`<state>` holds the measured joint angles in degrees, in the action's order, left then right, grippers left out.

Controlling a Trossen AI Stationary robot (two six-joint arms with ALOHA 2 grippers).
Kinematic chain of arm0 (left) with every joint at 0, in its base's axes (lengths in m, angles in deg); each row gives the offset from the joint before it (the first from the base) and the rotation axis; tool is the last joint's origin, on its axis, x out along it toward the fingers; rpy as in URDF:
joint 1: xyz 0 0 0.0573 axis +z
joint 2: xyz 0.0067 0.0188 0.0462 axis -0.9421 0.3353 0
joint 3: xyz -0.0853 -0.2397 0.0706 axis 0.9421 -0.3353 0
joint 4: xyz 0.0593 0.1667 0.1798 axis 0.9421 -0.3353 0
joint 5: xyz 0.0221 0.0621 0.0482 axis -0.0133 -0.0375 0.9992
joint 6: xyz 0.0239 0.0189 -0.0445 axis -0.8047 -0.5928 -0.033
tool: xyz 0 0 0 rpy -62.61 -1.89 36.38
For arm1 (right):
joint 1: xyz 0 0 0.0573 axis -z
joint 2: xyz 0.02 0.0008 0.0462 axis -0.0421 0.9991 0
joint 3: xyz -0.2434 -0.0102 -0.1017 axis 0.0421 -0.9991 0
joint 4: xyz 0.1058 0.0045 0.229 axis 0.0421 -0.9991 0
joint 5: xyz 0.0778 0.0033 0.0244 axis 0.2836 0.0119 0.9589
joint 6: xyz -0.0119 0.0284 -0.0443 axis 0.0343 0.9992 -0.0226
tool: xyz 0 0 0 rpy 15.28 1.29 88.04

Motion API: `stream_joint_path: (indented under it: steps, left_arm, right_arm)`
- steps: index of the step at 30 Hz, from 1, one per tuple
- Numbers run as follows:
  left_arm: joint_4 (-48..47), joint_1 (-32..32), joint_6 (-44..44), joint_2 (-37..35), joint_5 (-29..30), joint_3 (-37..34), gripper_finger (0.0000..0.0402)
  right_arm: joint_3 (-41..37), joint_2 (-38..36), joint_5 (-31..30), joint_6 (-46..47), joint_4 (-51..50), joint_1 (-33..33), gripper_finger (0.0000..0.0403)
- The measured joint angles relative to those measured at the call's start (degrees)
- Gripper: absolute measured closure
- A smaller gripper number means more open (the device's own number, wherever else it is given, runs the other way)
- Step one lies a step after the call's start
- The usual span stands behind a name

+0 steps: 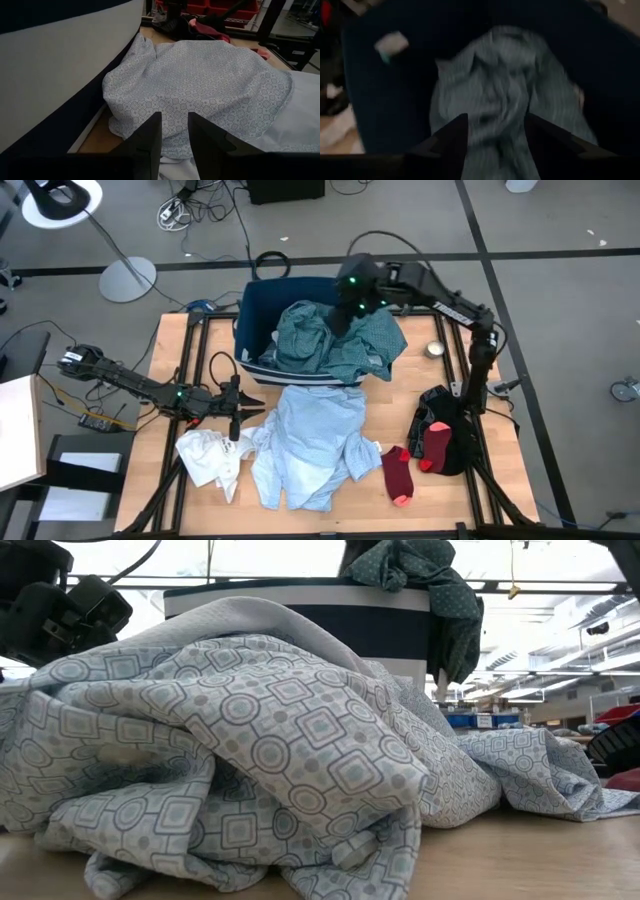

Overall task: Sort clothes
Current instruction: Put the green patient gown into the bin

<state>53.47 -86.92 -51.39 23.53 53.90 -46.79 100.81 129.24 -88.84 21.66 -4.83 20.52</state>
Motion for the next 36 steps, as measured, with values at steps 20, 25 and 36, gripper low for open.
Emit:
stream_joint_path:
  steps: [20,25,36]
  left_arm:
    - [0.0,0.0,1.6,0.0,0.0,0.0,0.0303]
    - [0.0,0.0,1.4,0.0,0.0,0.0,0.0303]
    - [0.0,0.0,1.3,0.0,0.0,0.0,0.0303]
  right_arm:
    - [-0.1,16.8,-3.9,-2.0,-13.5,-2.3,0.0218]
    - [0.0,23.3,-1.5,-3.3,-12.0,-1.1,0.0219]
    - [0.2,35.7,-0.8,-6.5,-4.1,-0.7,0.0219]
